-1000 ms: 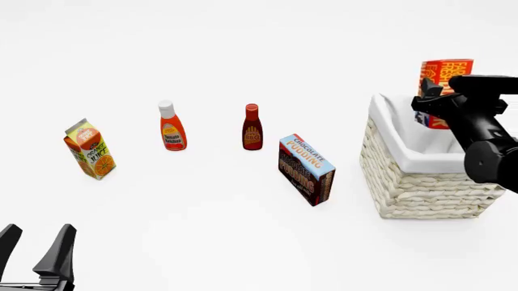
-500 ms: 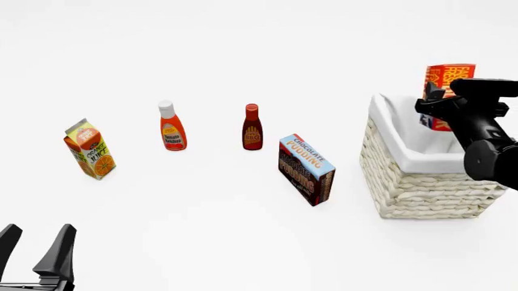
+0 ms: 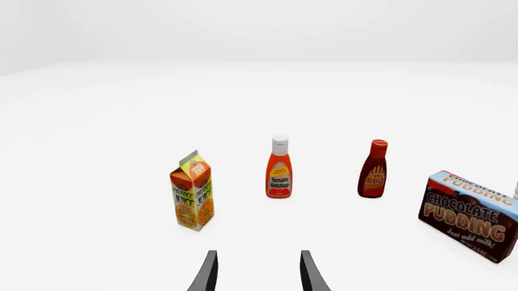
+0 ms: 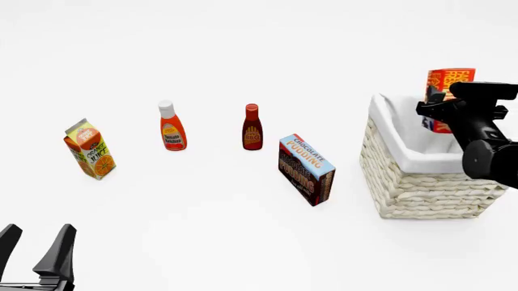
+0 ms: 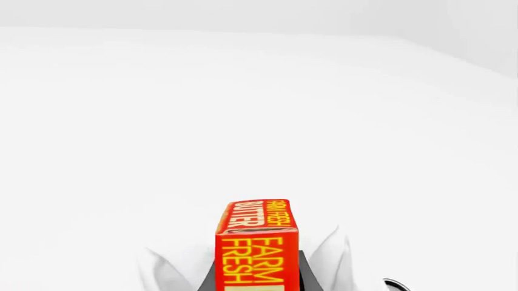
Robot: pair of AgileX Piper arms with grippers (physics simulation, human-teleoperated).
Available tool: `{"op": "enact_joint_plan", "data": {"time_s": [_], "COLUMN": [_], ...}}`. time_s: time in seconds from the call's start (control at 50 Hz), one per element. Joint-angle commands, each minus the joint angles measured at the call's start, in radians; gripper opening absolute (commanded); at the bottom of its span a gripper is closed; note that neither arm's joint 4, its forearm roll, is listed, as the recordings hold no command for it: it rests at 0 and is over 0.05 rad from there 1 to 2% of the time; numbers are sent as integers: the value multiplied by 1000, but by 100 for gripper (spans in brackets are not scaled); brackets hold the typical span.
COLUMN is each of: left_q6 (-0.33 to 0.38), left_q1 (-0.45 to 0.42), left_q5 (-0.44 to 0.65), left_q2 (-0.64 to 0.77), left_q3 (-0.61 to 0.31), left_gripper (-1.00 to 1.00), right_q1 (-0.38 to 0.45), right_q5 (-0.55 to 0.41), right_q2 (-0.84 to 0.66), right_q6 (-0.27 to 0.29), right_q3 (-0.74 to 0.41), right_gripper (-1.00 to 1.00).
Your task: Pick the butter and place it in the basket.
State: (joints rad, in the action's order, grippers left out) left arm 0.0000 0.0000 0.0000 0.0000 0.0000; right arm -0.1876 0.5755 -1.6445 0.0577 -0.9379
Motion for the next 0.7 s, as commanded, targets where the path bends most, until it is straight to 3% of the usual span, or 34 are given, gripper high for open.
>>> {"op": "enact_joint_plan", "data": {"time_s": [0.02, 0.7], "left_q6": [0, 0], "left_q1": [0, 0], "left_q5": [0, 0], "left_q2": [0, 0], "left_q3": [0, 0], "left_gripper": [100, 100], "right_q1": [-7, -21], "right_q5": [13, 32], "right_q2": [-11, -79], "right_q6": [-16, -12], "right_q3": [-27, -59], "right_gripper": [-100, -100]}}
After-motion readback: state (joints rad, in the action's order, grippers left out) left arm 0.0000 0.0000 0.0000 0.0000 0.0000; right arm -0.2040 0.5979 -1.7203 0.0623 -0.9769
